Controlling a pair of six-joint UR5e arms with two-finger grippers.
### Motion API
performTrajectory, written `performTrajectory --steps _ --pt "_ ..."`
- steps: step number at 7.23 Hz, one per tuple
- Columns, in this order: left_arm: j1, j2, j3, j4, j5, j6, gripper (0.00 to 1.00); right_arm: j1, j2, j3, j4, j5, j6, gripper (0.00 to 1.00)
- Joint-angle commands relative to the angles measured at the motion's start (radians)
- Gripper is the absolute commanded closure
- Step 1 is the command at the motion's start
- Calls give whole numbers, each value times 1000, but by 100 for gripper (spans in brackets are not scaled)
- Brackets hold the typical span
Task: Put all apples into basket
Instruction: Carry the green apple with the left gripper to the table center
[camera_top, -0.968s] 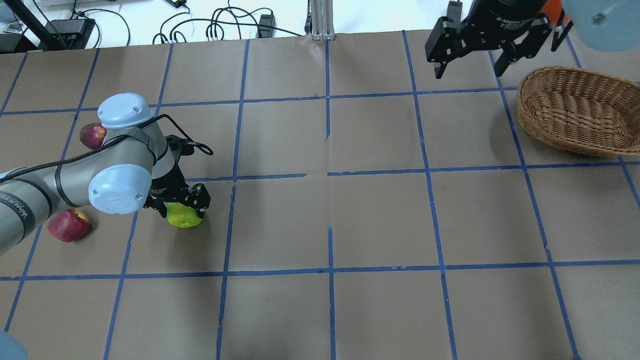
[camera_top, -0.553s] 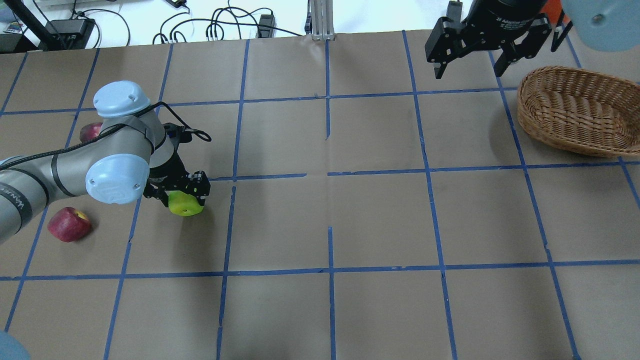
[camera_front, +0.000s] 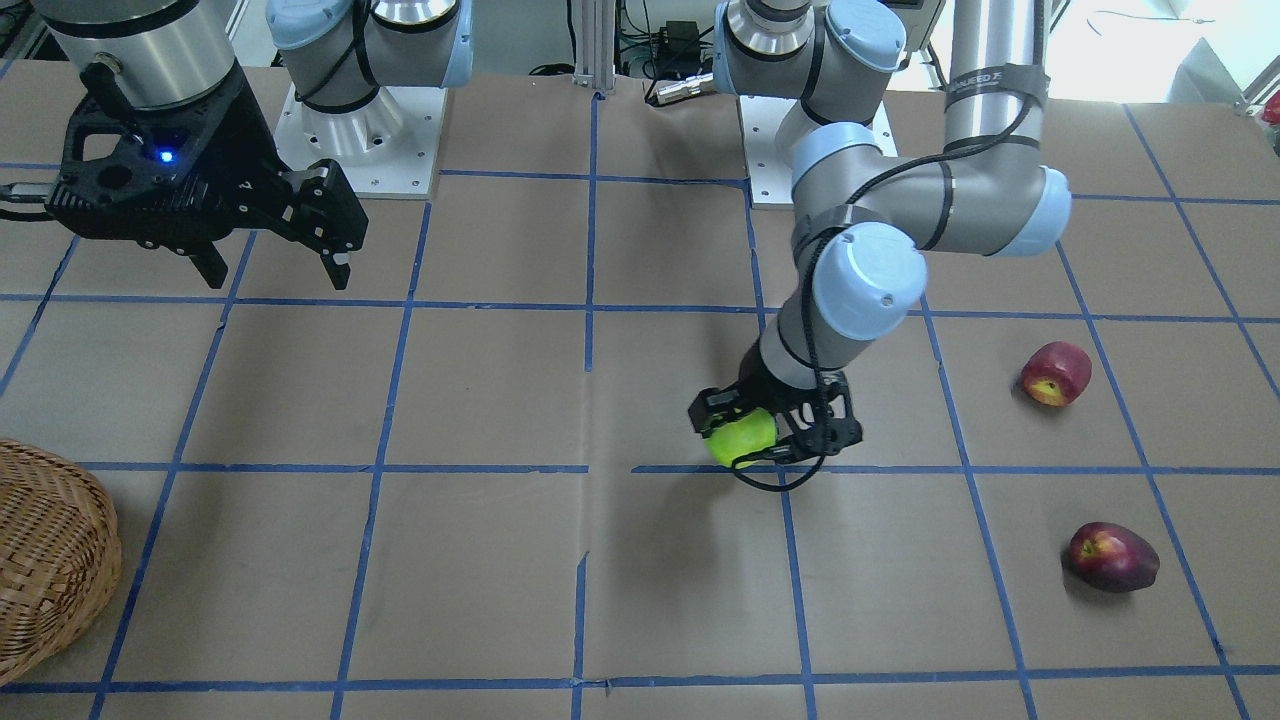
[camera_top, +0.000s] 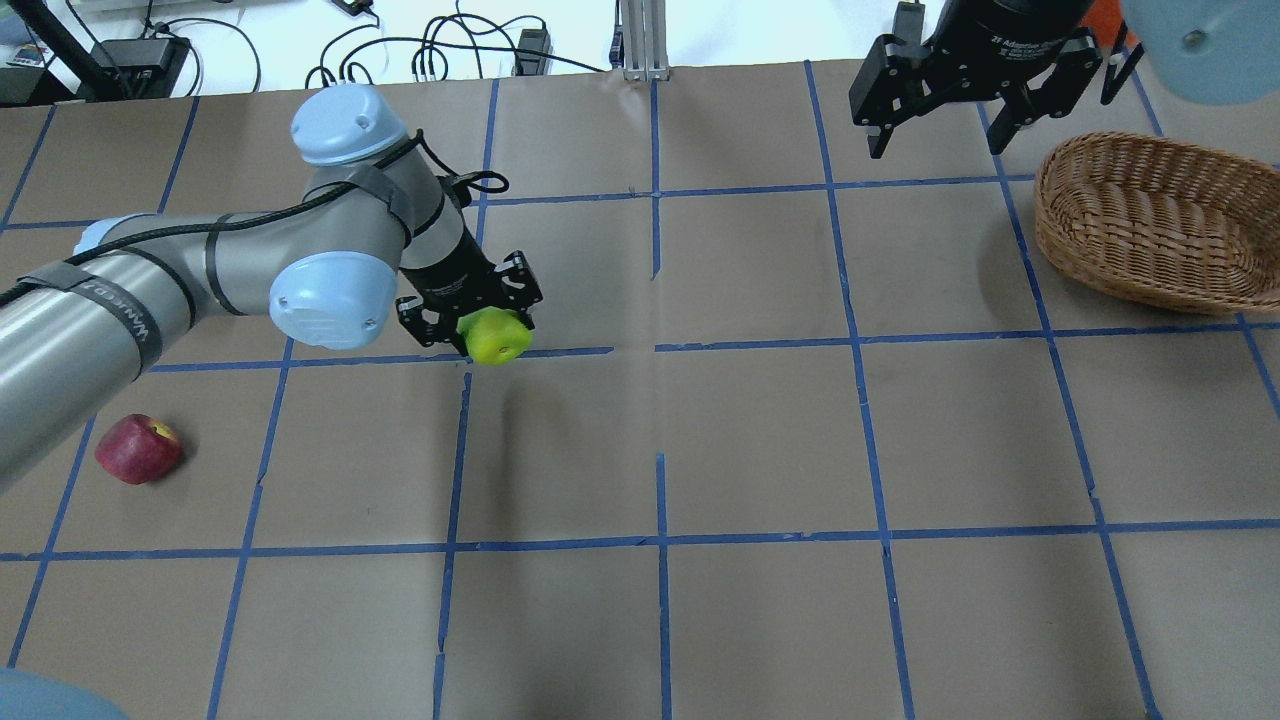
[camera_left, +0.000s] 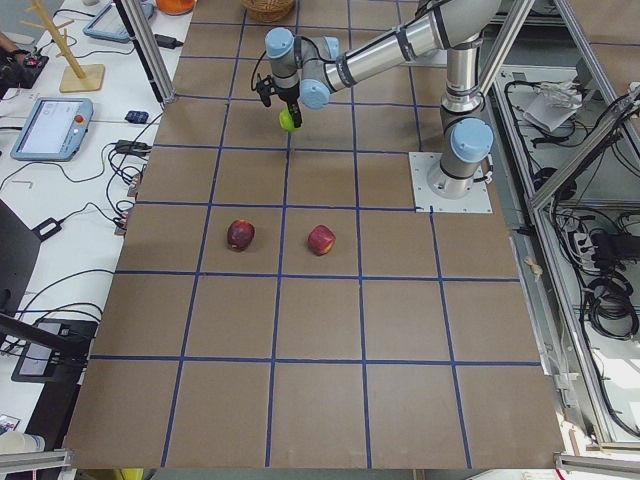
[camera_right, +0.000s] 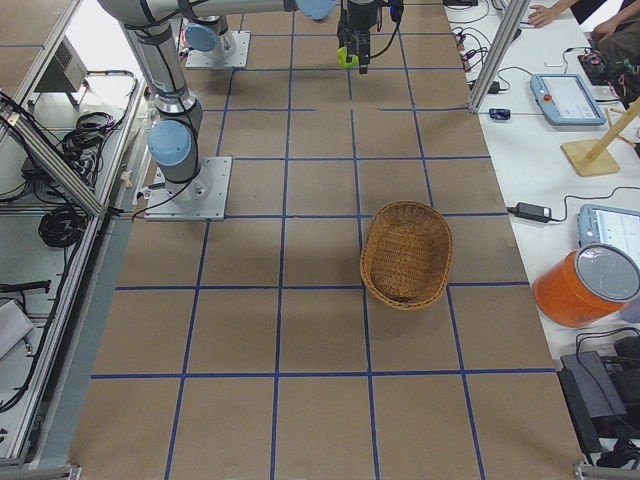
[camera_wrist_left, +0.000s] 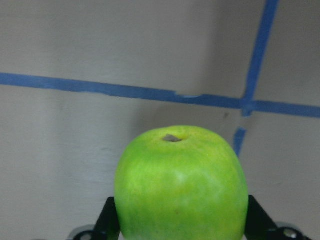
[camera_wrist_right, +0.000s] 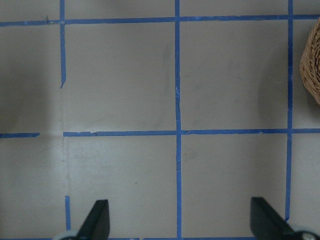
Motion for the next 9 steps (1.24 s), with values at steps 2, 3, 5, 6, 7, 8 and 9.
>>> performTrajectory --steps 2,3,5,6,7,8,9 --pt "-179 -97 35 142 -119 -170 70 -2 0 2 0 0 -1 0" --pt "-194 -111 29 191 -117 -162 55 0 0 2 0 0 -1 0" --pt "-196 -127 27 194 -76 -156 0 -2 0 2 0 0 -1 0" --pt "-195 -102 39 182 -74 -153 0 -2 0 2 0 -2 -1 0" --pt "-184 -79 43 176 -74 -151 0 -2 0 2 0 0 -1 0" --pt "-158 -46 53 145 -74 -150 0 -2 0 3 0 0 -1 0" --pt "-111 8 93 40 -74 -131 0 3 0 6 -2 1 2 0"
